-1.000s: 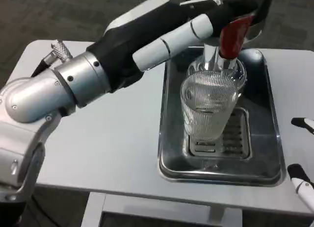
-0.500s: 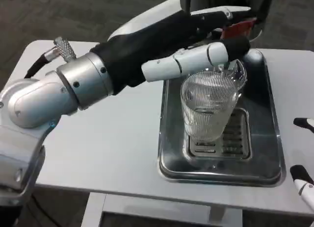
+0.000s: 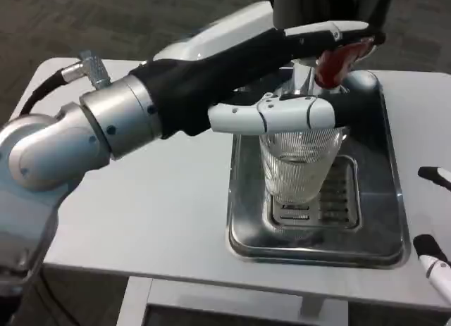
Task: Grasp the cup under the faucet to collect the drink, then remove the cup.
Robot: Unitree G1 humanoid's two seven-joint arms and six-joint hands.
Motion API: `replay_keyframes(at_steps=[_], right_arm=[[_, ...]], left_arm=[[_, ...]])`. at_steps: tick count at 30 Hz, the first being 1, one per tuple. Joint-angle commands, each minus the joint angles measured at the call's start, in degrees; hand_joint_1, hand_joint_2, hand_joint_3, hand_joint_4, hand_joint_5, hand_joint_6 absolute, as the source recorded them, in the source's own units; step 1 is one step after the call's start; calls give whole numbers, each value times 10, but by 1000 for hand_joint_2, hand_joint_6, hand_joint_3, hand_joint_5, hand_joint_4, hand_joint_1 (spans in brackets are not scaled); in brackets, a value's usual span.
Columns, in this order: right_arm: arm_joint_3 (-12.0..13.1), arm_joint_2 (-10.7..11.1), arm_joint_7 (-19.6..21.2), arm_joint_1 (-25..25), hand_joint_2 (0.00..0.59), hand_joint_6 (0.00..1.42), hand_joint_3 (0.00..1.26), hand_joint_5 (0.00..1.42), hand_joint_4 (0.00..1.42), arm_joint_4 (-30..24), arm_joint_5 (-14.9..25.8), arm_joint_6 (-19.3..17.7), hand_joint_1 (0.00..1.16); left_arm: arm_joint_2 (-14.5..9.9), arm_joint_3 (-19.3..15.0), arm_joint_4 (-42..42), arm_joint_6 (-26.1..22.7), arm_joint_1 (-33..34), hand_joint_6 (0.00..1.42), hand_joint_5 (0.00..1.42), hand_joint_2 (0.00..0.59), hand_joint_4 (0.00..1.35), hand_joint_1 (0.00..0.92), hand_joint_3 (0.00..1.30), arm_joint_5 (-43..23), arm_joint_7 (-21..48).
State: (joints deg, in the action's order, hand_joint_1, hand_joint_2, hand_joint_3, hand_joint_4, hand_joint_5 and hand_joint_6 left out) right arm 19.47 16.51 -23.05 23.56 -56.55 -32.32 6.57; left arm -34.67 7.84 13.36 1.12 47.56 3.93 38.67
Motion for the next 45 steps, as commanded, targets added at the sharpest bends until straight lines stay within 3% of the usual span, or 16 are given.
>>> replay_keyframes(at_steps=[1, 8, 16, 24, 29, 37, 45], right_arm=[[-9, -1, 0, -4, 499, 95, 141, 86, 125, -6, -2, 14, 426], [-21, 0, -15, -28, 490, 132, 136, 86, 129, -3, 28, 58, 418], [-7, 1, -18, -56, 455, 211, 108, 119, 99, 17, 135, 92, 401], [-2, -6, 4, -73, 321, 271, 37, 173, 65, 28, 205, 78, 484], [-26, -7, 31, -87, 274, 267, 25, 149, 44, 45, 203, 62, 550], [-82, -7, 72, -100, 264, 233, 25, 133, 43, 75, 167, 35, 613], [-130, -17, 106, -116, 257, 232, 31, 122, 44, 92, 133, 32, 633]], left_arm=[[-16, 20, -6, 26, -14, 150, 190, 118, 75, 0, 154, 27, 24], [-20, 26, -17, 49, -12, 144, 184, 118, 66, 0, 152, 51, 28], [-20, 27, -29, 59, -9, 141, 170, 114, 53, 0, 144, 55, 28], [-27, 24, -40, 69, -13, 131, 161, 115, 53, 0, 144, 55, 29], [-30, 22, -45, 73, -14, 128, 155, 115, 52, 0, 144, 54, 28], [-32, 24, -51, 79, -10, 126, 151, 110, 52, 0, 144, 55, 30], [-32, 26, -55, 84, -3, 125, 151, 108, 52, 0, 144, 62, 31]])
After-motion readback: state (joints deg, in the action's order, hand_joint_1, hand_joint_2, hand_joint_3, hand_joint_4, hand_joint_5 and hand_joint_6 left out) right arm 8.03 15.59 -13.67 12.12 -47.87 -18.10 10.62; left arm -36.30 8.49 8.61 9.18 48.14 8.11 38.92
